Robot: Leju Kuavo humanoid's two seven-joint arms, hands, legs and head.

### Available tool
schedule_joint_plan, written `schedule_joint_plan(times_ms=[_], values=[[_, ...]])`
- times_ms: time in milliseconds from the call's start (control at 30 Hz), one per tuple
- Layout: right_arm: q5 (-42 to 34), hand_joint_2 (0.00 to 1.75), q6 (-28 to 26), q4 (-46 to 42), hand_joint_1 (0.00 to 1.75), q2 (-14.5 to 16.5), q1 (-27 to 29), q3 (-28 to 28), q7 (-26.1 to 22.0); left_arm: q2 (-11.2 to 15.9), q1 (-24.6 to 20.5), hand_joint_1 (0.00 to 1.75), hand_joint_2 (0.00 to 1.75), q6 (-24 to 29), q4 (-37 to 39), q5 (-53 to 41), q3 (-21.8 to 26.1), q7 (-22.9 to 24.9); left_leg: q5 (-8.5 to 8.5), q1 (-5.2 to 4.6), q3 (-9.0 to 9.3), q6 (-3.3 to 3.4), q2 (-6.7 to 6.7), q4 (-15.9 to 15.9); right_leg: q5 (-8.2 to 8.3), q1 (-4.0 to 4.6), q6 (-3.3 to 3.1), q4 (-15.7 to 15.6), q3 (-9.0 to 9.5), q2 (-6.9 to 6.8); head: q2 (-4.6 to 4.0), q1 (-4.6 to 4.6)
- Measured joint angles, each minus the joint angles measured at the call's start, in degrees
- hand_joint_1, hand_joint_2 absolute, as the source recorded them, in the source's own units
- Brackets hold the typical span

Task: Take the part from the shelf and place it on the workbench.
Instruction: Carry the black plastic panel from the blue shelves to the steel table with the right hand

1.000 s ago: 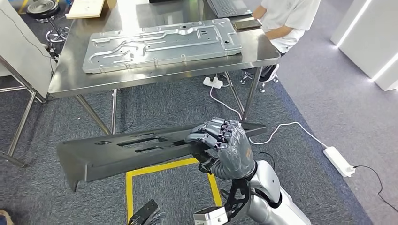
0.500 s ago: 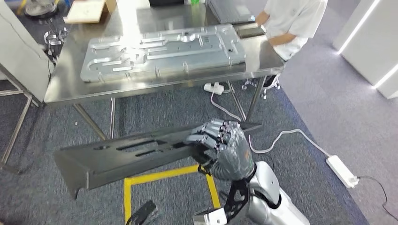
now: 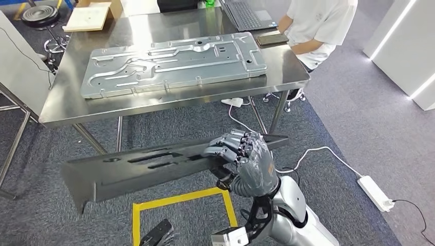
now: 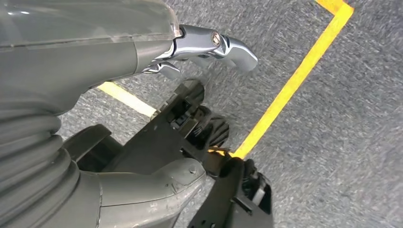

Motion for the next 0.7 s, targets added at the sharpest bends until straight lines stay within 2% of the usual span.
schedule_joint_plan(times_ms=[33,67,133,200,267,300,333,367,400,433,467,500,600,633,667,700], values=[[-0.04,1.75,0.01,0.01,1.75,0.0,-0.01,0.0,-0.07,0.0,-0.02,0.0,1.75,0.01,0.0,0.01,0.0,0.0,-0.41,-0.24,0.21,0.38,0.0,-0.39,0.02,-0.02,0.42,0.04,0.19,-0.01,0.0,0.01],[-0.08,1.75,0.01,0.01,1.75,0.0,-0.03,0.0,-0.11,0.01,-0.01,0.0,1.75,0.01,0.0,0.01,0.0,0.0,-0.13,-0.24,0.77,0.82,-0.06,-0.83,0.02,-0.06,0.78,0.25,0.33,-0.05,0.0,-0.01],[-0.12,1.75,0.01,-0.01,1.75,-0.01,-0.12,0.0,-0.15,0.02,-0.02,0.0,1.75,0.02,0.0,0.02,0.0,-0.02,0.2,-0.12,2.04,1.55,-0.09,-1.48,-0.64,-0.12,1.2,2.04,0.01,-0.15,0.0,0.02],[-0.16,1.75,-0.01,-0.03,1.75,-0.01,-0.21,0.01,-0.16,0.02,-0.15,0.0,1.75,0.02,0.0,0.03,0.0,-0.08,-0.14,-0.08,3.02,2.08,-0.07,-1.74,-2.96,-0.16,1.32,7.24,-2.94,-0.19,0.0,0.03],[-0.27,1.75,0.0,0.01,1.75,-0.03,-0.14,0.01,-0.17,0.02,-0.13,0.0,1.75,0.01,0.0,0.03,0.0,-0.17,-0.75,-0.16,3.47,2.33,-0.11,-1.65,-5.45,-0.11,1.52,13.61,-7.57,-0.19,0.0,0.01],[-0.36,1.75,0.01,0.04,1.75,-0.05,-0.06,0.02,-0.19,0.02,-0.04,0.0,1.75,0.01,0.0,0.02,0.0,-0.23,-1.14,-0.19,3.78,2.32,-0.15,-1.57,-5.68,-0.11,1.62,15.14,-9.24,-0.19,0.0,0.0],[-0.44,1.75,0.01,0.08,1.75,-0.06,-0.03,0.02,-0.21,0.02,0.05,0.0,1.75,0.01,0.0,0.01,0.0,-0.28,-1.57,-0.2,4.18,2.27,-0.2,-1.47,-4.82,-0.1,1.65,14.78,-9.95,-0.2,0.0,0.01],[-0.49,1.75,0.02,0.1,1.75,-0.07,-0.03,0.02,-0.25,0.02,0.1,0.0,1.75,0.01,0.0,0.01,0.0,-0.36,-2.08,-0.2,4.73,2.18,-0.25,-1.34,-2.75,-0.1,1.57,12.34,-9.59,-0.2,0.0,0.01],[-0.53,1.75,0.02,0.11,1.75,-0.07,-0.05,0.02,-0.28,0.01,0.11,0.0,1.75,0.01,0.0,0.01,0.0,-0.44,-2.66,-0.2,5.35,2.06,-0.29,-1.23,0.15,-0.07,1.41,8.51,-8.47,-0.21,0.0,0.02],[-0.55,1.75,0.03,0.14,1.75,-0.07,-0.06,0.02,-0.31,0.01,0.08,0.0,1.75,0.01,0.01,0.01,-0.01,-0.5,-3.22,-0.24,5.95,1.86,-0.32,-1.09,2.38,0.07,1.18,5.06,-7.41,-0.23,0.0,0.02],[-0.57,1.75,0.04,0.15,1.75,-0.07,-0.12,0.02,-0.33,0.0,0.01,0.0,1.75,0.01,0.01,0.01,-0.01,-0.56,-3.71,-0.26,6.27,1.59,-0.34,-1.04,3.75,0.26,0.9,2.39,-6.56,-0.24,0.0,0.03],[-0.59,1.75,0.07,0.15,1.75,-0.08,-0.16,0.02,-0.33,0.0,-0.06,0.0,1.75,0.01,0.02,0.01,-0.02,-0.61,-4.14,-0.27,6.39,1.26,-0.31,-1.05,4.46,0.42,0.62,1.0,-6.19,-0.24,0.0,0.04],[-0.6,1.75,0.16,0.1,1.75,-0.09,-0.25,0.03,-0.35,-0.02,-0.17,0.0,1.75,0.01,0.02,-0.01,-0.04,-0.69,-4.59,-0.23,6.65,0.12,-0.19,-0.51,4.33,0.45,-0.34,0.19,-5.47,-0.12,0.0,0.03],[-0.59,1.75,0.17,0.1,1.75,-0.09,-0.28,0.03,-0.37,-0.02,-0.21,0.0,1.75,0.01,0.02,-0.01,-0.04,-0.7,-4.69,-0.17,6.36,-0.2,-0.16,0.69,4.13,0.36,-0.69,-0.06,-4.9,-0.11,0.0,0.03],[-0.59,1.75,0.17,0.09,1.75,-0.08,-0.36,0.04,-0.39,-0.02,-0.27,0.0,1.75,0.01,0.02,0.0,-0.04,-0.72,-5.12,-0.07,5.29,-0.52,-0.14,2.82,3.94,0.26,-0.98,-0.27,-4.28,-0.14,0.0,0.03],[-0.59,1.75,0.18,0.08,1.75,-0.07,-0.41,0.04,-0.4,-0.02,-0.3,0.0,1.75,0.02,0.02,0.0,-0.04,-0.73,-5.93,0.13,3.4,-0.83,-0.11,6.02,3.64,0.2,-1.17,-0.46,-3.75,-0.2,0.0,0.02]])
